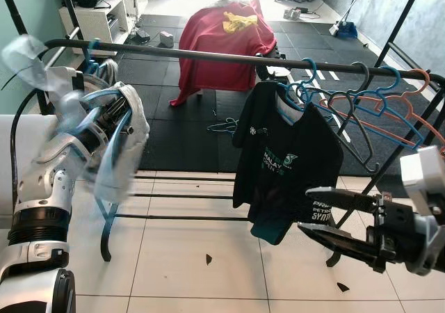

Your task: Hang hanger

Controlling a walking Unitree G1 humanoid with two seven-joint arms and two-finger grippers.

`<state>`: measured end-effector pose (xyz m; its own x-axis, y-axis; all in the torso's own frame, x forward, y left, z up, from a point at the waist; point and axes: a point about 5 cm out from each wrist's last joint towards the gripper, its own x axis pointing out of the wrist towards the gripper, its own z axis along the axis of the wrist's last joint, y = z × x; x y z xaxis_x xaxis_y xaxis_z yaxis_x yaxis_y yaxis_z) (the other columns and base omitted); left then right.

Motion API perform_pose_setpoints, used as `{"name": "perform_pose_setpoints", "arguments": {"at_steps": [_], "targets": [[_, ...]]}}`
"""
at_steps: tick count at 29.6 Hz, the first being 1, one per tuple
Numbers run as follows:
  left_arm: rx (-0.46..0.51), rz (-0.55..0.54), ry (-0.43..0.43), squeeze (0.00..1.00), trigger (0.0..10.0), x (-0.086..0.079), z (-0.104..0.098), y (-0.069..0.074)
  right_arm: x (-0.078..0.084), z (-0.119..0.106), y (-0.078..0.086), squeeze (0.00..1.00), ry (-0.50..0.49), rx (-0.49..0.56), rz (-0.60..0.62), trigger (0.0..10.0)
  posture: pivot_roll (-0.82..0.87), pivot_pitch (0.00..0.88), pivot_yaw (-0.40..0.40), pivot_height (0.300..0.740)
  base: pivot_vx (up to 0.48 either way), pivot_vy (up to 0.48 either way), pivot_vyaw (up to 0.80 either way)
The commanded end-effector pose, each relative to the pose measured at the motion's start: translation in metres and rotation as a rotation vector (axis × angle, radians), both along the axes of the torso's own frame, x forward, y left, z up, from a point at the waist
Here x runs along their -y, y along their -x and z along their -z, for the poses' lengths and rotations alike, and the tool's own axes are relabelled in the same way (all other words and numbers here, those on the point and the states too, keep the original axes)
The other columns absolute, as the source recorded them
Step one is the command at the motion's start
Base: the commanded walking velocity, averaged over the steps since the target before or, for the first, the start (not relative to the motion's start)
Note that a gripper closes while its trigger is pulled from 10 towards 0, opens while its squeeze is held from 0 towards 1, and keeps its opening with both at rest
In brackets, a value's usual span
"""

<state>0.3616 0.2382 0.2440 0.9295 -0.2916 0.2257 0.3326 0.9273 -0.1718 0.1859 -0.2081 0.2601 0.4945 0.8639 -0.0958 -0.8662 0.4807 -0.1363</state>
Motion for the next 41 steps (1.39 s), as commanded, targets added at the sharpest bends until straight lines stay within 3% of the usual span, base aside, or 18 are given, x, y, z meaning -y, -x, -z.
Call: {"name": "perform_pose_setpoints", "arguments": {"at_steps": [1, 7, 9, 11, 15, 19, 22, 23, 31, 41], "targets": [[0.045, 0.001, -0.034, 0.0, 10.0, 0.002, -0.01, 0.001, 0.002, -0.004, -0.001, 0.0, -0.013, 0.038, 0.019, 10.0, -0.09, 0.103, -0.004, 0.74, 0.0, 0.0, 0.0], [0.046, 0.004, -0.066, 0.0, 10.0, 0.006, -0.008, 0.001, 0.002, -0.006, -0.005, 0.0, -0.031, 0.075, 0.044, 10.0, -0.09, 0.102, -0.003, 0.74, 0.0, 0.0, 0.0], [0.046, -0.001, -0.136, 0.0, 10.0, 0.011, -0.006, 0.001, -0.004, -0.014, -0.007, 0.0, -0.128, 0.111, 0.027, 10.0, -0.09, 0.103, -0.003, 0.74, 0.0, 0.0, 0.0], [0.058, -0.028, -0.257, 0.0, 10.0, 0.017, -0.002, 0.0, -0.014, -0.024, -0.01, 0.0, -0.295, 0.15, 0.007, 10.0, -0.09, 0.1, -0.001, 0.74, 0.0, 0.0, 0.0], [0.074, -0.047, -0.341, 0.0, 10.0, 0.022, -0.001, 0.0, -0.02, -0.03, -0.015, 0.0, -0.392, 0.166, 0.016, 10.0, -0.09, 0.1, -0.001, 0.74, 0.0, 0.0, 0.0], [0.151, -0.083, -0.453, 0.0, 10.0, 0.042, -0.003, 0.002, -0.033, -0.03, -0.032, 0.0, -0.538, 0.121, 0.073, 10.0, -0.09, 0.095, 0.0, 0.74, 0.0, 0.0, 0.0], [0.16, -0.102, -0.476, 0.0, 10.0, 0.042, -0.003, 0.002, -0.035, -0.029, -0.035, 0.0, -0.547, 0.106, 0.092, 10.0, -0.09, 0.093, -0.002, 0.74, 0.0, 0.0, 0.0], [0.171, -0.152, -0.536, 0.0, 10.0, 0.04, -0.004, 0.001, -0.038, -0.025, -0.042, 0.0, -0.536, 0.067, 0.136, 10.0, -0.09, 0.09, -0.004, 0.74, 0.0, 0.0, 0.0], [0.175, -0.272, -0.658, 0.0, 10.0, 0.04, -0.003, -0.001, -0.053, -0.014, -0.051, 0.0, -0.532, -0.039, 0.166, 10.0, -0.09, 0.084, -0.005, 0.74, 0.0, 0.0, 0.0], [0.24, -0.385, -0.826, 0.0, 10.0, 0.052, -0.006, -0.001, -0.09, 0.0, -0.038, 0.0, -0.567, -0.213, -0.04, 10.0, -0.1, 0.082, -0.002, 0.74, 0.0, 0.0, 0.0]]}}
